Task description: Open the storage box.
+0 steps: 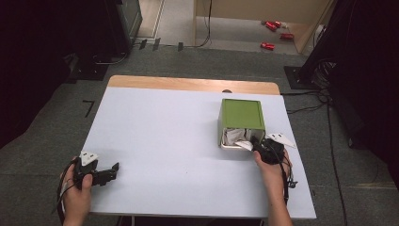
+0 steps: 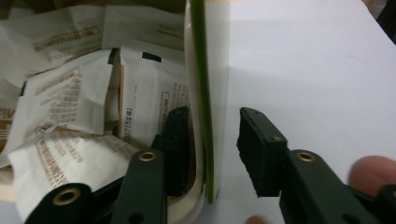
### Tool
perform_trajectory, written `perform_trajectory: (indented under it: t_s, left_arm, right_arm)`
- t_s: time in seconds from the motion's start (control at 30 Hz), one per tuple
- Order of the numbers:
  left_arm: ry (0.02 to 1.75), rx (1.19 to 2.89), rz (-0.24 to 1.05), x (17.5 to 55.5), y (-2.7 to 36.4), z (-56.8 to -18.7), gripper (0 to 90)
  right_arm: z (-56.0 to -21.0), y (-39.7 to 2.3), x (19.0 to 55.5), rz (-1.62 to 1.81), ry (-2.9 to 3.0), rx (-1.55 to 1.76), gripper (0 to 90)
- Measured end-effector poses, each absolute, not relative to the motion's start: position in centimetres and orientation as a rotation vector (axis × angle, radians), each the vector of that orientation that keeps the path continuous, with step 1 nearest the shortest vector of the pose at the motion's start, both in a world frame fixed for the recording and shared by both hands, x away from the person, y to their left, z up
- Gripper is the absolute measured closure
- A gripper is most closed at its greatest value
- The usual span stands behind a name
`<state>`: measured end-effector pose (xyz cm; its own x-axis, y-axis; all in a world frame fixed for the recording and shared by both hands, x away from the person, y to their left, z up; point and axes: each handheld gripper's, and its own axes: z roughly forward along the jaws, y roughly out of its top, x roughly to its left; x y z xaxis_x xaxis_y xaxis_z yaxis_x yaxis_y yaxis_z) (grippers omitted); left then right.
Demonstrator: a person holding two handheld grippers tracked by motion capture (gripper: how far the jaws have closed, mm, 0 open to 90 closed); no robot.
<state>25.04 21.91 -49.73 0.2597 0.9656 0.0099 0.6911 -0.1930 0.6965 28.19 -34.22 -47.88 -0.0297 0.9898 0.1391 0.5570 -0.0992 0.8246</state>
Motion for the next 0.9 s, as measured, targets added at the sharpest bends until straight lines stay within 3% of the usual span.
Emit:
perform_trajectory:
  t_s: [0.23,0.9]
  left_arm:
    - [1.496,1.960,0.618,25.0,21.9,-49.7,8.1]
    - [1.497,1.959,0.618,25.0,21.9,-49.7,8.1]
  right_arm:
    - [-47.8,-33.9,28.2,1.011,1.637,1.697,72.3]
    - [-47.0,-33.6,25.1,1.019,1.661,1.703,70.8]
